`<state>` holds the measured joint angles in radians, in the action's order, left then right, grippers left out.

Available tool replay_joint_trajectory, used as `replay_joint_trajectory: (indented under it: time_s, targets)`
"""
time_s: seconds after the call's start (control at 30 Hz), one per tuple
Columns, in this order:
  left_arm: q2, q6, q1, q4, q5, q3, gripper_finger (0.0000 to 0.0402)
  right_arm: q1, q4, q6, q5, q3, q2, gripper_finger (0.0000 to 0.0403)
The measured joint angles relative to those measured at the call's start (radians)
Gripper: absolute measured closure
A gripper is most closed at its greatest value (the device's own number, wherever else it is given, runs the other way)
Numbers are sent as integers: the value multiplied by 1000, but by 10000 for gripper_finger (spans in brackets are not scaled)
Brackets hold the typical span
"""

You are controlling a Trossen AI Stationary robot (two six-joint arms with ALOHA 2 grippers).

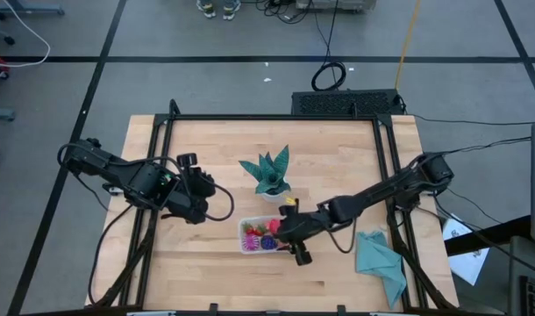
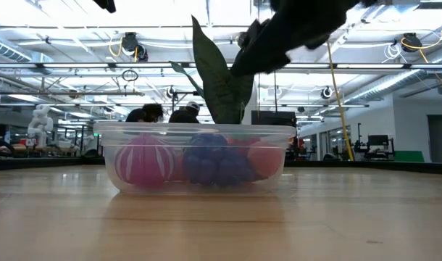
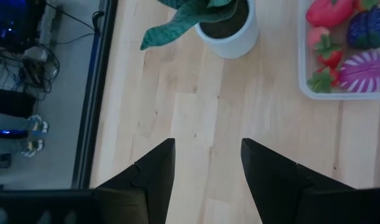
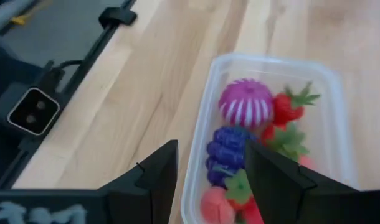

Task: Pick and placing Produce into tupperware
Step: Return to Home Position

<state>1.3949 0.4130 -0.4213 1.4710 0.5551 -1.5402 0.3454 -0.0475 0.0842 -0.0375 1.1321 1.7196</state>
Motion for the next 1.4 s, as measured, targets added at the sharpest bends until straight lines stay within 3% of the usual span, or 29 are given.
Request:
replay_joint_trajectory:
  time_s: [0.23,0.47,0.63,0.8,1.0,1.17,1.4]
  targets:
    - [-8,65,-10,78,18,0,215,129,-165,41,274,0,-98,232]
    - [-64,150,-59,100,71,0,215,251,-400,240,560,0,-196,232]
    - [-159,241,-135,101,140,0,215,293,-599,446,639,0,-254,232]
    - [-252,359,-214,100,181,50,215,305,-685,563,645,-62,-318,232]
    - [-347,511,-273,98,215,256,215,305,-684,586,759,-228,-464,232]
    - [-405,657,-314,56,331,443,215,305,-649,632,825,-393,-653,232]
    - [-474,649,-353,-169,469,637,215,305,-318,565,822,-665,-930,232]
